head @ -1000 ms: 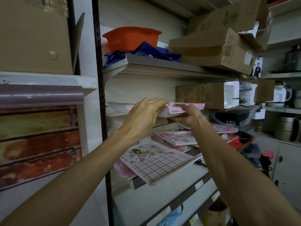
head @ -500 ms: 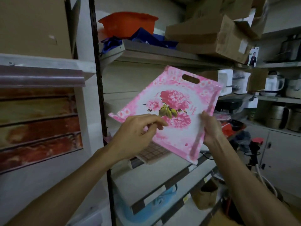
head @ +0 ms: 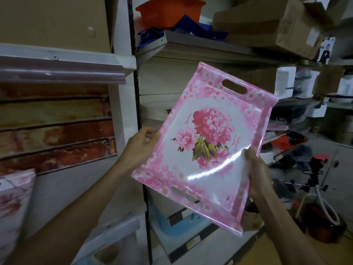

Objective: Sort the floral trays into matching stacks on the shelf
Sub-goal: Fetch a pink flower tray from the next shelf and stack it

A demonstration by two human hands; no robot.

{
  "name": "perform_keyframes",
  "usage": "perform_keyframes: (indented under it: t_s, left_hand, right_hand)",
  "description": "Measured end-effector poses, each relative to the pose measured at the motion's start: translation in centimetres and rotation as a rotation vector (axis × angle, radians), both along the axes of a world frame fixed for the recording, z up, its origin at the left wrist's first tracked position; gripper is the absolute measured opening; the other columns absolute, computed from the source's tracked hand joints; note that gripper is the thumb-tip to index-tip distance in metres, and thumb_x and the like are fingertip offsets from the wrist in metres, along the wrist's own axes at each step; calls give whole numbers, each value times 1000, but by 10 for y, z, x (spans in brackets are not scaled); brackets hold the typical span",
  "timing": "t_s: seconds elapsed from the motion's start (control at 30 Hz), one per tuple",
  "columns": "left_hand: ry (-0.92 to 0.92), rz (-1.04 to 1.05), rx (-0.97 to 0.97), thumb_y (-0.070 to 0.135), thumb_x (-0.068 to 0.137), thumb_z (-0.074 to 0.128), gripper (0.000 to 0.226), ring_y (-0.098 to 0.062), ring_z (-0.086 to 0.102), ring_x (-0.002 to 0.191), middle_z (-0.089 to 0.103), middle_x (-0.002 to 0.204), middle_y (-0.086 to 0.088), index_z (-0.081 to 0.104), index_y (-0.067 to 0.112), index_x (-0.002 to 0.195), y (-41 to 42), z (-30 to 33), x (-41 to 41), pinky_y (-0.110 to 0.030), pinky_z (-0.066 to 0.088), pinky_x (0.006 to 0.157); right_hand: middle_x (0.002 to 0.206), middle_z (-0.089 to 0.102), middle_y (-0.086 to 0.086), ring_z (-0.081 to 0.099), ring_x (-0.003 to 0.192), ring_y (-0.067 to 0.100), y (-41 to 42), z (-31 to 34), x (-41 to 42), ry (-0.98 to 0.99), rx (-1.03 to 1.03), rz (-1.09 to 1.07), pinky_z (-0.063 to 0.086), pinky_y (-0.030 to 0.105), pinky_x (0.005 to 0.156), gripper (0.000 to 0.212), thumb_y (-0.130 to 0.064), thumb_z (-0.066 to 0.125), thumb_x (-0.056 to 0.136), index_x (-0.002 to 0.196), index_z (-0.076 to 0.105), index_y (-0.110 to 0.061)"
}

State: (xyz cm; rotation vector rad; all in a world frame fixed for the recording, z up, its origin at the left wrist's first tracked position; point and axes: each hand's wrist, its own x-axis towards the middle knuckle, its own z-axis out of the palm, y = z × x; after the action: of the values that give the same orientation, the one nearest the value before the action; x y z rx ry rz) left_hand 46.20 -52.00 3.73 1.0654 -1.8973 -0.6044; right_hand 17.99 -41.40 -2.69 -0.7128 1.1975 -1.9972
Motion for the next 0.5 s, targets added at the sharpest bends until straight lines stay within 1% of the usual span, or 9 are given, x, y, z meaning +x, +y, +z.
perform_keyframes:
  t_s: [0.1,0.17,0.2,0.23,0.27,0.37,0.43,0.47,0.5]
  left_hand:
    - [15,-52,137,51,99,38,48,-11,58,103,61,124,2,55,20,132,3,-12,7,-21,45,78]
    - [42,-104,190,54,99,34,53,-15,59,113,62,127,1,57,20,132,7,-23,13,-34,47,98]
    - [66,-119,210,54,100,33,53,-16,60,113,64,126,1,58,20,132,9,-29,18,-39,46,103]
    - [87,-120,220,52,100,33,52,-16,62,112,66,123,0,60,19,130,11,-34,23,-40,47,104]
    - [98,-106,225,50,101,34,50,-17,64,109,68,120,-1,62,18,128,13,-39,30,-40,48,102]
    - [118,-47,222,45,102,35,47,-22,67,104,71,113,-6,66,14,116,14,-54,54,-39,50,96]
    - [140,-25,232,43,102,36,41,-18,65,103,70,111,-1,66,16,108,16,-60,68,-33,49,91]
    - [141,-7,238,43,103,37,38,-15,64,102,69,111,1,65,18,107,17,-64,77,-30,47,90]
    - [133,13,243,43,103,36,37,-14,63,102,68,111,1,65,19,107,17,-68,88,-30,46,90]
  right_hand:
    - [117,67,22,65,108,40,9,-10,20,3,28,18,49,59,97,49,-44,55,95,124,60,-4]
    - [94,67,18,66,87,33,14,-13,33,53,40,2,58,46,81,48,-42,53,97,117,61,0]
    - [84,61,14,61,77,30,15,-16,38,80,39,4,56,39,69,47,-42,52,97,113,60,1]
    - [79,54,13,55,72,27,16,-20,42,96,46,4,51,34,62,48,-44,53,96,111,60,1]
    - [79,50,13,51,71,26,17,-21,49,105,60,5,48,34,61,49,-46,55,95,110,59,0]
    - [94,58,20,56,84,34,16,-29,72,81,68,39,51,51,80,54,-50,60,90,118,62,-4]
    - [97,62,23,59,86,36,13,-33,84,84,80,36,51,59,84,52,-50,60,90,116,64,-5]
    - [98,64,20,60,86,34,11,-36,91,104,85,41,52,57,83,50,-50,59,91,115,64,-6]
    - [100,66,16,62,87,31,10,-38,99,123,88,55,53,51,80,47,-50,57,92,114,64,-8]
